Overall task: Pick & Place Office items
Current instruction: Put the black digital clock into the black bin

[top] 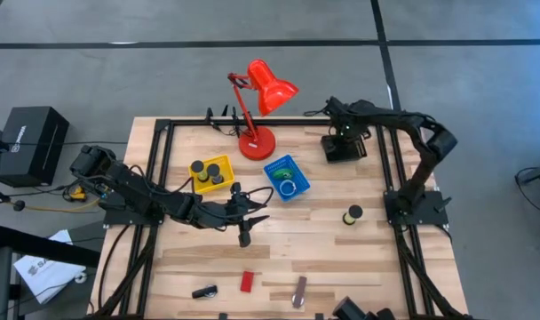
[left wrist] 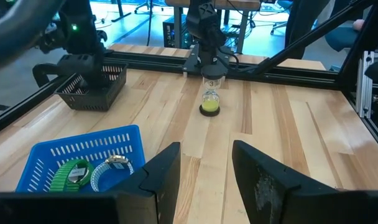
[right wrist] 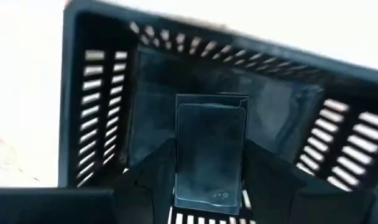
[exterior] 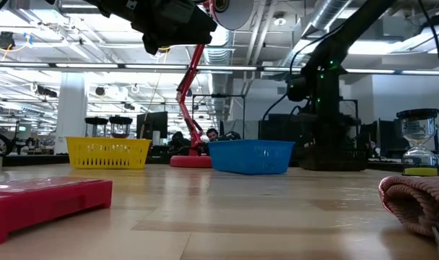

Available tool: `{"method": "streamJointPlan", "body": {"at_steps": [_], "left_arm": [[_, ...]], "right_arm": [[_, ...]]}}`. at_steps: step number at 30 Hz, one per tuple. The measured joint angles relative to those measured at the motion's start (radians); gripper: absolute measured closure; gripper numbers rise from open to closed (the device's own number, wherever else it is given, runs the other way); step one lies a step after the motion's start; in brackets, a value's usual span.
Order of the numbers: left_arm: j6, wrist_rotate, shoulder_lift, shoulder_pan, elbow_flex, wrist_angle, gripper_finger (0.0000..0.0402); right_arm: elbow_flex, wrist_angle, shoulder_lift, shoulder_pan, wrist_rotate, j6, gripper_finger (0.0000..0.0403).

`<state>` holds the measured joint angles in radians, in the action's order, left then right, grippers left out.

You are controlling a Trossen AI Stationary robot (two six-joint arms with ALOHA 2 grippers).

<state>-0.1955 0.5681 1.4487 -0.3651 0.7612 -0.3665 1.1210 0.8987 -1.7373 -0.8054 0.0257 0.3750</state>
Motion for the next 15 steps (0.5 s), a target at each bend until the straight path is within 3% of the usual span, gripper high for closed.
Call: {"method": "streamJointPlan", "body": {"at_steps": [15], "left_arm": [[-0.003, 0.0, 0.0, 0.0, 0.0, 0.0, 0.0262]], "right_arm": [[0.0, 0.013, -0.002, 0.016, 0.026, 0.152, 0.0248]]}}
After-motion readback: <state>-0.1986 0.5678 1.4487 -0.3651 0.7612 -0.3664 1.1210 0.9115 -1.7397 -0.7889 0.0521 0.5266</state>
